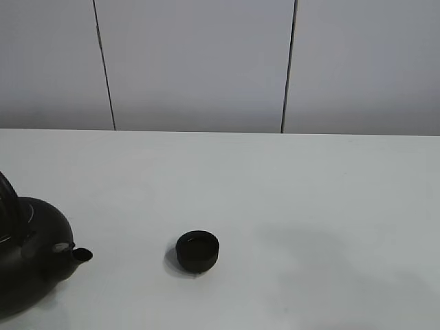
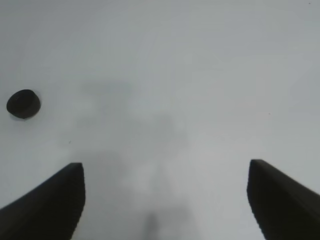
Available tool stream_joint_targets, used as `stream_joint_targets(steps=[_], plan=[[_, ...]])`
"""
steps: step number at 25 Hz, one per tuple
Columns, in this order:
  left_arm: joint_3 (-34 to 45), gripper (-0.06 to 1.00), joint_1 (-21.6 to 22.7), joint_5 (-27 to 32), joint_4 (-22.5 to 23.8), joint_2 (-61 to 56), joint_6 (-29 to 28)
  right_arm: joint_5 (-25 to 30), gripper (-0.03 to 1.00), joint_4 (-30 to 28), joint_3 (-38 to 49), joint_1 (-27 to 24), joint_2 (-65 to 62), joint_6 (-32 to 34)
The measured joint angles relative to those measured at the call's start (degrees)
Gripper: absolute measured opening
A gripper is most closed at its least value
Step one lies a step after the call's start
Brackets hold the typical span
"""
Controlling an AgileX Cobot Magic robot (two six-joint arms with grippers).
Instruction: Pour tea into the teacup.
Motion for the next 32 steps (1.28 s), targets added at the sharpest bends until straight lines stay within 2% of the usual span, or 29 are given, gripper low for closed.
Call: stream_joint_targets(steps=[6,15,20,29,32], plan=[[-4.45,0.28,0.0,12.95,-3.98,-19.48,6.4,0.0,0.61,0.0,0.0,0.0,0.0,0.0],[-5.5,0.28,0.0,32.57,-8.31,-42.85,7.84,0.06,0.61,0.0,0.0,0.0,0.0,0.0],[-3.06,0.28,0.0,34.44,-8.36,-50.55,7.89,0.06,0.61,0.0,0.0,0.0,0.0,0.0],[13.27,0.28,0.0,34.4,-8.02,-50.59,8.02,0.06,0.61,0.21,0.0,0.0,0.0,0.0],[16.31,0.28,-0.26,33.25,-6.73,-50.59,8.02,0.06,0.61,0.21,0.0,0.0,0.0,0.0]])
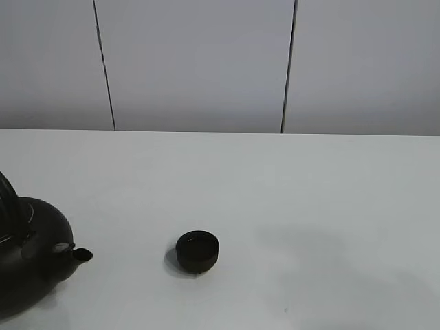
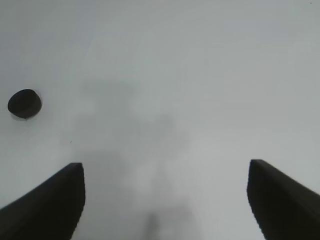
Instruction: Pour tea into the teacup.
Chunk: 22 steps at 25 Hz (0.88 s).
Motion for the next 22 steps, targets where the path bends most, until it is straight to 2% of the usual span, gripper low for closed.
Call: stream_joint_targets(steps=[10,16,22], plan=[[4.79,0.28,-4.01,-4.39,1.45,0.0,0.06,-0.13,0.61,0.0,0.0,0.0,0.0,0.0],[6.25,0.28,-11.86,-6.84,1.39,0.0,0.06,-0.13,0.61,0.0,0.0,0.0,0.0,0.0],[6.25,0.28,-16.7,-6.97,1.39,0.0,0.06,-0.13,0.61,0.0,0.0,0.0,0.0,0.0]])
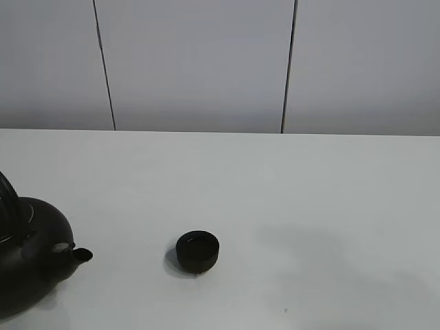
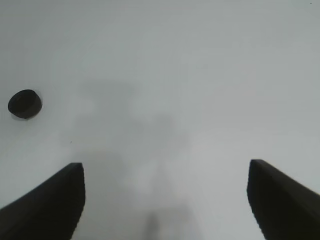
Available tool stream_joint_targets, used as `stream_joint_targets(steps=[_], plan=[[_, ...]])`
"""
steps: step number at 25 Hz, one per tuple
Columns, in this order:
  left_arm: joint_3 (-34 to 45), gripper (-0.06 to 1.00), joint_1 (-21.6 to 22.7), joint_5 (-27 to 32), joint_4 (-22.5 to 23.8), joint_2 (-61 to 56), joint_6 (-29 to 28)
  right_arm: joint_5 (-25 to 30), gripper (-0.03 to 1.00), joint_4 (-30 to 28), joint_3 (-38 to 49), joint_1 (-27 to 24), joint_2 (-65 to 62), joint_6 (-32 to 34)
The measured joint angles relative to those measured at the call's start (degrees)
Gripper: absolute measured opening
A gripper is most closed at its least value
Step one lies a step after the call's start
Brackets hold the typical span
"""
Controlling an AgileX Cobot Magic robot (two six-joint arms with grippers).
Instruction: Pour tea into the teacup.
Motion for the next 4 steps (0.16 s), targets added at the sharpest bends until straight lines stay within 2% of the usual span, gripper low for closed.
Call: stream_joint_targets(steps=[4], plan=[[0.0,0.28,-1.22,0.0,0.0,0.0,0.0,0.0,0.61,0.0,0.0,0.0,0.0,0.0]])
